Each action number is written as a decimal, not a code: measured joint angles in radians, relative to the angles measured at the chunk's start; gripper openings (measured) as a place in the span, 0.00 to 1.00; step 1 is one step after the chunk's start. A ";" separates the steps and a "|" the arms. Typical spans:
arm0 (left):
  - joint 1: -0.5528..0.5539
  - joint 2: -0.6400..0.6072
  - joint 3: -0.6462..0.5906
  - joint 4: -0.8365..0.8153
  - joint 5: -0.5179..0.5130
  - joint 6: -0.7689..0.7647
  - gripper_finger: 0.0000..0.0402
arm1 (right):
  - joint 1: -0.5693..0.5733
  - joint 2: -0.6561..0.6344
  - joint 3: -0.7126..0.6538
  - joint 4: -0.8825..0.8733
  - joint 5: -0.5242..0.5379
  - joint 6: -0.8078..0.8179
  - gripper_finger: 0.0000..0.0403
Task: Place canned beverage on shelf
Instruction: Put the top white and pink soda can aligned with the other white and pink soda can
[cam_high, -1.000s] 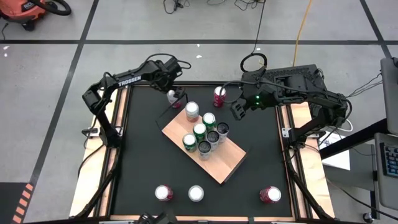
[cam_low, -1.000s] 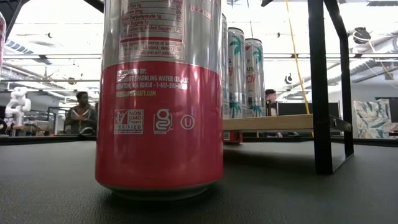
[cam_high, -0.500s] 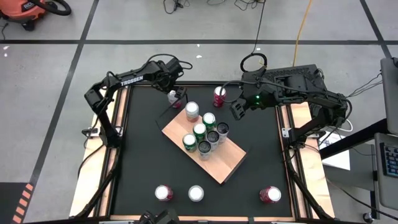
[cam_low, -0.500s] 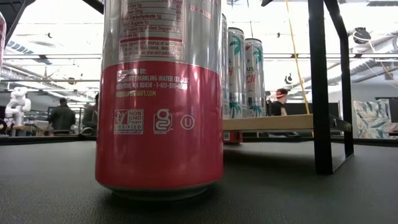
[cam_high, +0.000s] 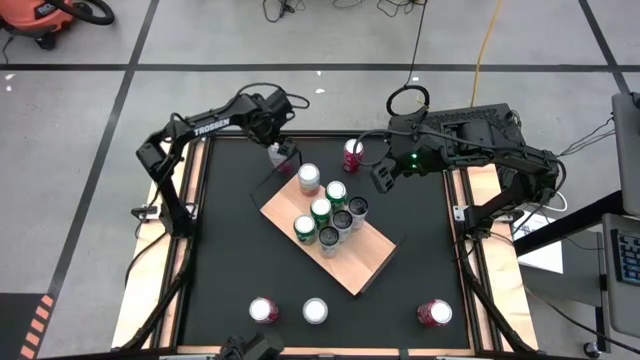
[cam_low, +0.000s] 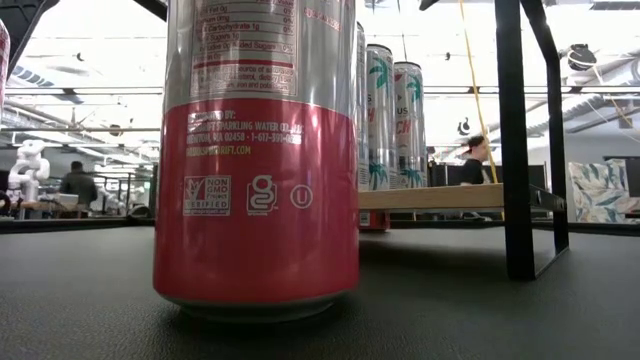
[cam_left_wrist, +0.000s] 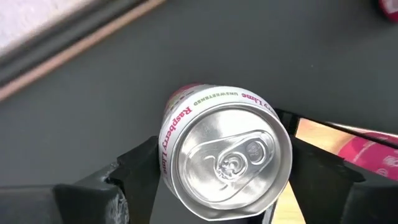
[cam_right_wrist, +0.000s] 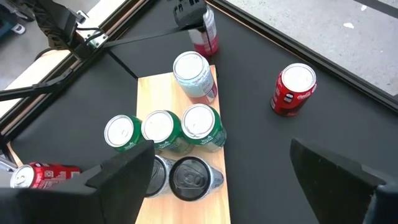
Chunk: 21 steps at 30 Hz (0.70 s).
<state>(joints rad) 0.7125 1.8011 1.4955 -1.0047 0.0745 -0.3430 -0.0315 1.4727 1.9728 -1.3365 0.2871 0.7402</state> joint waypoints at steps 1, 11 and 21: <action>0.005 0.000 0.017 -0.010 0.000 0.015 0.72 | 0.000 0.000 0.000 0.000 0.000 -0.003 0.87; 0.031 -0.002 0.293 -0.190 0.019 0.177 0.72 | 0.000 0.000 0.000 0.001 0.004 -0.024 0.87; 0.029 -0.003 0.673 -0.406 0.179 0.299 0.72 | 0.000 0.007 0.001 0.136 0.032 -0.138 0.87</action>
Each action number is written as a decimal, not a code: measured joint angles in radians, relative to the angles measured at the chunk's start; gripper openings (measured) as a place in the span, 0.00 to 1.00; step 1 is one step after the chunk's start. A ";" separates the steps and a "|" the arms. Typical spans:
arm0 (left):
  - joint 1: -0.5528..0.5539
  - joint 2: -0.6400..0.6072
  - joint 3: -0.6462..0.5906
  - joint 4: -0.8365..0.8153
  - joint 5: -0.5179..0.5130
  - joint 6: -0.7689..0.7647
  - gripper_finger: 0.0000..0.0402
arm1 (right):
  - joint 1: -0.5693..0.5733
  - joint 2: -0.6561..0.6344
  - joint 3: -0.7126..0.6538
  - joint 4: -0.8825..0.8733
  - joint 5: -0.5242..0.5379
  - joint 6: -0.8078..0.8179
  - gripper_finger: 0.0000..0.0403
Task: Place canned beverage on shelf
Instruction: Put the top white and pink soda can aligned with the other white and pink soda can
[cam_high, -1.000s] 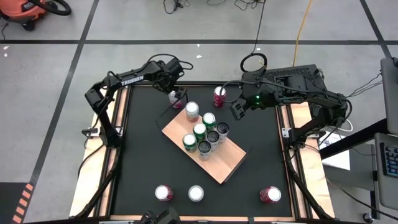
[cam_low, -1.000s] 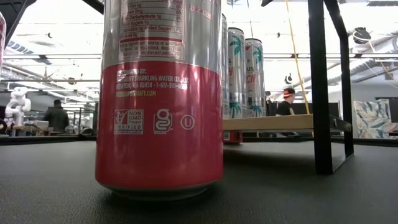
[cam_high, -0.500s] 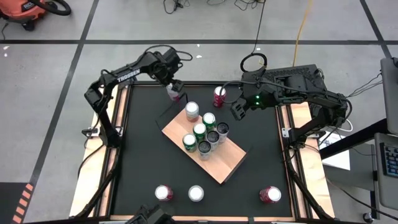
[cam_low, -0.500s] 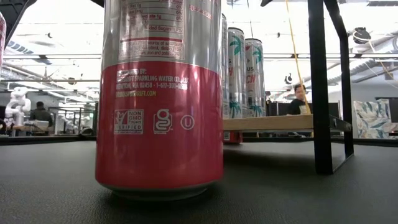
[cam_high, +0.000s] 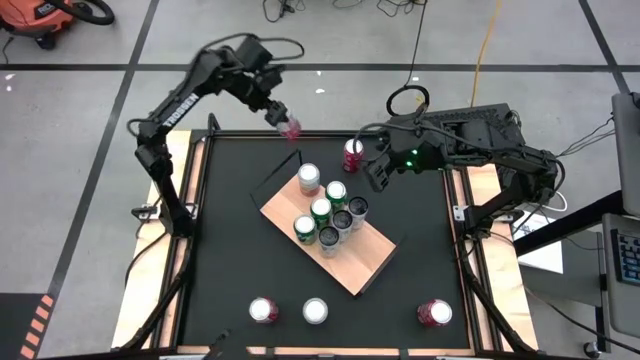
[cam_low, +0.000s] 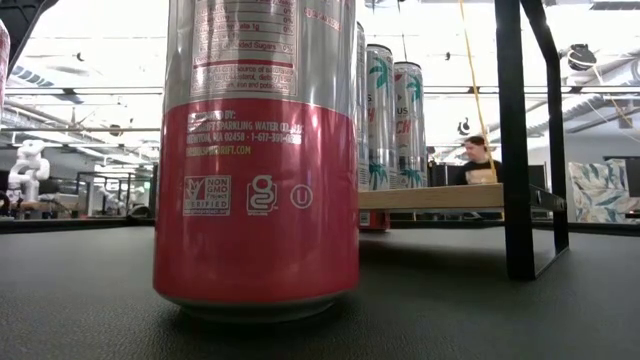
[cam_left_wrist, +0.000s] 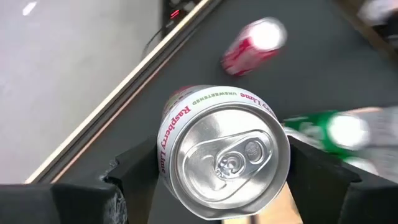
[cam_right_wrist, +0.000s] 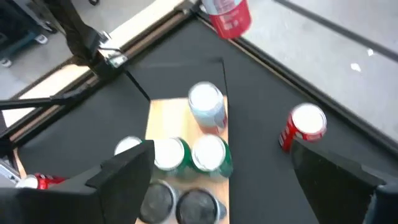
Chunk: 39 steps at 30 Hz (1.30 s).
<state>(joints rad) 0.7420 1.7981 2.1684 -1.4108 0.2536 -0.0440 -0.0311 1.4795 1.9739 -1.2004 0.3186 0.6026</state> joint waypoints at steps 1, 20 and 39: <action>-0.003 0.000 0.037 -0.018 0.026 0.012 0.72 | 0.000 0.003 0.000 0.014 -0.001 -0.014 0.87; -0.290 -0.107 0.167 0.004 0.174 0.306 0.72 | -0.032 0.015 0.000 0.269 -0.151 -0.344 0.87; -0.579 -0.105 0.166 0.307 0.135 0.640 0.72 | -0.177 0.011 0.000 0.239 -0.787 -0.327 0.88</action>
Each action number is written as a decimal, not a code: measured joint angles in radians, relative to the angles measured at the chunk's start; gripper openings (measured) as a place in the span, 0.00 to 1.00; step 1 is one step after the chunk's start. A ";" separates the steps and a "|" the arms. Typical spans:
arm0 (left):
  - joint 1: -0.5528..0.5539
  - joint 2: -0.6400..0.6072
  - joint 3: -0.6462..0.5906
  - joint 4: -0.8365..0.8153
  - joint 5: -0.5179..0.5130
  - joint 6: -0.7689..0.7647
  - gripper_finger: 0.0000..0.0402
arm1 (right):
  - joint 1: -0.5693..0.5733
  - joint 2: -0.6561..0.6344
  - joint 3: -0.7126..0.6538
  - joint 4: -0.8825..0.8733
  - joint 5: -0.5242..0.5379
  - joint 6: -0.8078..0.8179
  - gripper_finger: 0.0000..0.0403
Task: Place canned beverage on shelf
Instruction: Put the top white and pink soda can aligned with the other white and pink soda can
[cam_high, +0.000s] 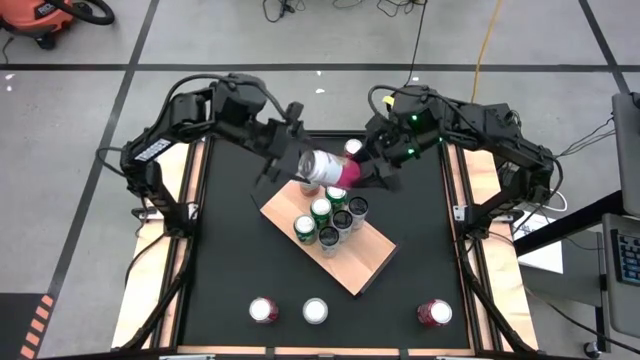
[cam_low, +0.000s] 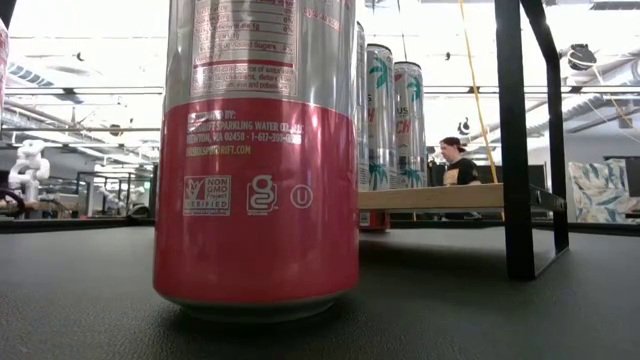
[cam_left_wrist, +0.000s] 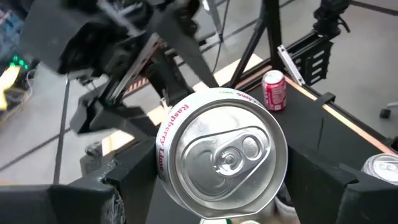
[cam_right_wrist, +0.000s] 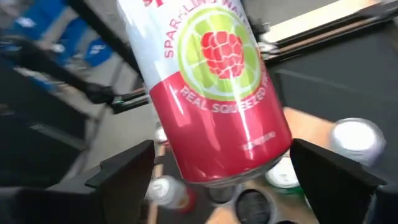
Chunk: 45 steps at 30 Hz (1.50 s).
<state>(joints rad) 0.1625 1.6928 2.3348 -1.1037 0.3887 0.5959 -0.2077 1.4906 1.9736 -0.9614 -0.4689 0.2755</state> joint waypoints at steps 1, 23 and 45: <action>-0.009 0.000 0.000 0.003 -0.001 0.016 0.72 | -0.002 0.000 0.000 0.004 -0.032 0.000 0.88; -0.082 0.000 0.000 0.050 -0.023 0.094 0.72 | -0.001 0.062 -0.001 0.136 -0.359 -0.026 0.87; -0.082 0.008 0.000 0.102 -0.074 0.098 0.72 | 0.001 0.068 -0.001 0.170 -0.384 0.049 0.81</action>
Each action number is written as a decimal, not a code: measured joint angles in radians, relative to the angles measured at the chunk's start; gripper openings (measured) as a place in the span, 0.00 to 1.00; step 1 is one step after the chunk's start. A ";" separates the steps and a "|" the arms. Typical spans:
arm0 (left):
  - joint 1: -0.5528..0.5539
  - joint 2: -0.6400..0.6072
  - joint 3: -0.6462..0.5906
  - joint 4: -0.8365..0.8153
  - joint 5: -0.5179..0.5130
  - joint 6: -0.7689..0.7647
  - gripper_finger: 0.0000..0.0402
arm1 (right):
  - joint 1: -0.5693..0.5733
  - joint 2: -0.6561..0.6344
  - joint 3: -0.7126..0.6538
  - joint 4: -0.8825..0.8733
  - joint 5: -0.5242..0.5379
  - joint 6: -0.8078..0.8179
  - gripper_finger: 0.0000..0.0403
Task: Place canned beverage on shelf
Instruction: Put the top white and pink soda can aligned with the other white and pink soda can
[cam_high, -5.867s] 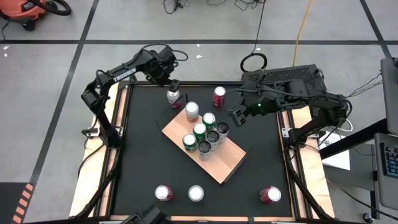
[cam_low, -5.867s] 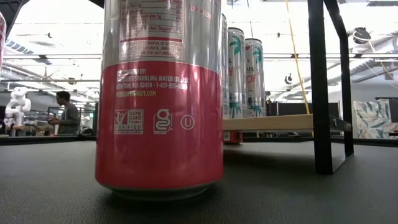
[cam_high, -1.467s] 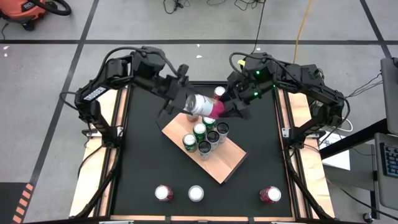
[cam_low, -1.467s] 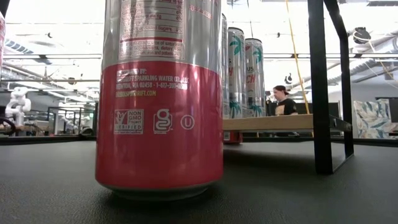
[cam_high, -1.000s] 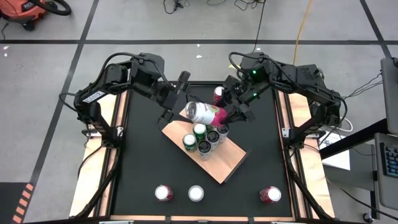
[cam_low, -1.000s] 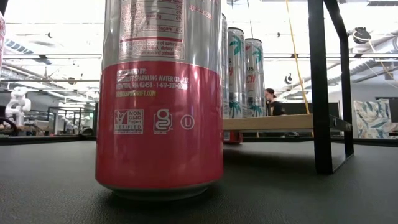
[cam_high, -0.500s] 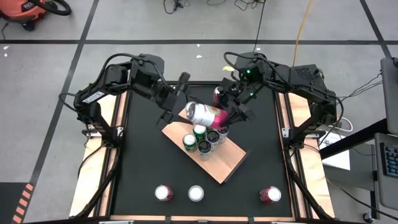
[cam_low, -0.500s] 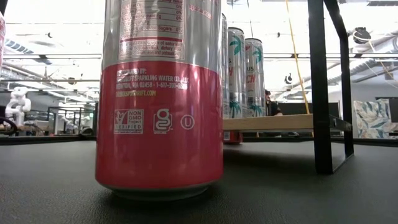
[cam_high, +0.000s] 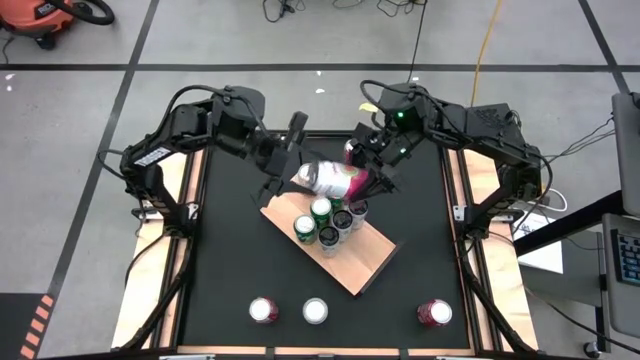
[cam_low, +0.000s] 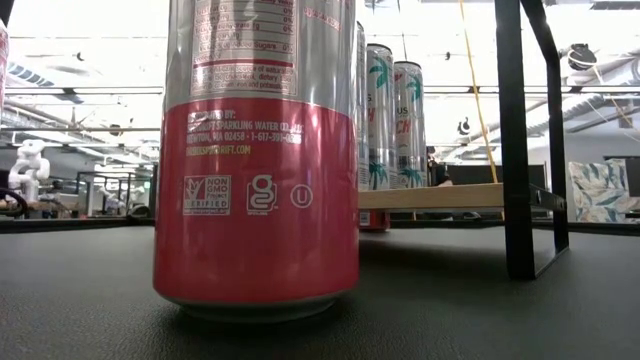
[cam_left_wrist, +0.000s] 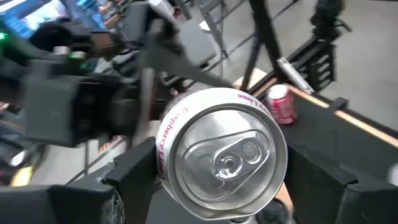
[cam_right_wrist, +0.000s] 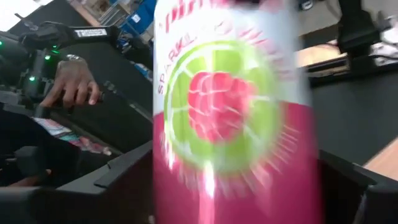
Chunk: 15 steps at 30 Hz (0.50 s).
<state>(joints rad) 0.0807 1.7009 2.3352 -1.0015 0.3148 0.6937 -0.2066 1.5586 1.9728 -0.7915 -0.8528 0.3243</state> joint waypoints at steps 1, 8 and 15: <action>0.002 0.002 0.000 0.002 -0.003 0.000 0.72 | 0.000 0.006 0.000 0.001 -0.005 0.000 0.82; 0.001 0.001 -0.001 0.014 -0.014 -0.003 0.72 | 0.006 0.013 0.000 0.020 -0.027 -0.010 0.79; 0.001 0.000 -0.001 0.011 -0.016 -0.047 0.72 | 0.005 0.015 0.000 0.016 -0.040 -0.022 0.68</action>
<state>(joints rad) 0.0817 1.7008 2.3344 -0.9906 0.2984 0.6466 -0.2016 1.5734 1.9724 -0.7750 -0.8923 0.3024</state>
